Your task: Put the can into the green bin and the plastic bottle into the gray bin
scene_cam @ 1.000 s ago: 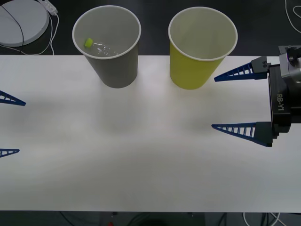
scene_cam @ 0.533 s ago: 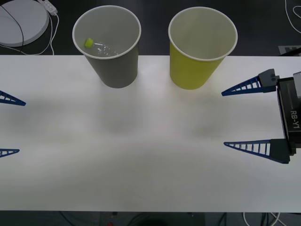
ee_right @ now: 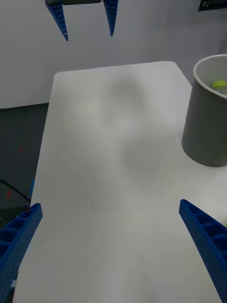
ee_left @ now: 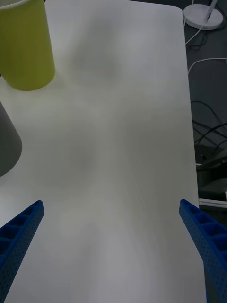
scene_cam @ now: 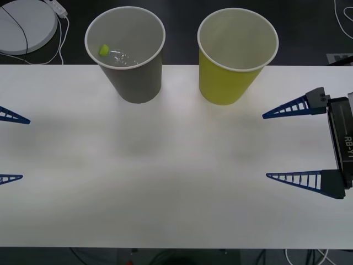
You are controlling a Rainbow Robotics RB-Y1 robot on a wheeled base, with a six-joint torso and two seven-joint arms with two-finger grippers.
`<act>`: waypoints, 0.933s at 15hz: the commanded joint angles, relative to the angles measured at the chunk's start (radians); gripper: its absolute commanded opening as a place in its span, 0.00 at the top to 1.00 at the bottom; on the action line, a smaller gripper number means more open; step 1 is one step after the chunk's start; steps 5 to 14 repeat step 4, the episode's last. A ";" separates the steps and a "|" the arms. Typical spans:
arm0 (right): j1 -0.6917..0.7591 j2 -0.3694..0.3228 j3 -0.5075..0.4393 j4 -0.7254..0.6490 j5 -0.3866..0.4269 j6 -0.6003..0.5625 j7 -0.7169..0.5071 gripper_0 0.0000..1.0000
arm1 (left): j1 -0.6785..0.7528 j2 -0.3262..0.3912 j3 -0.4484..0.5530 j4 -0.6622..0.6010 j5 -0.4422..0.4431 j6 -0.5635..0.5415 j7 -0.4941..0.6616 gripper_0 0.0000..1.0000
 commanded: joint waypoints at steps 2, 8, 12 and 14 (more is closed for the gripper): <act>0.001 0.000 -0.001 0.000 -0.003 0.000 -0.003 0.00 | 0.000 0.000 0.000 0.000 0.000 0.000 0.000 0.00; 0.001 0.000 -0.001 0.000 -0.003 0.000 -0.003 0.00 | 0.000 0.000 0.000 0.000 0.000 0.000 0.000 0.00; 0.001 0.000 -0.001 0.000 -0.003 0.000 -0.003 0.00 | 0.000 0.000 0.000 0.000 0.000 0.000 0.000 0.00; 0.001 0.000 -0.001 0.000 -0.003 0.000 -0.003 0.00 | 0.000 0.000 0.000 0.000 0.000 0.000 0.000 0.00</act>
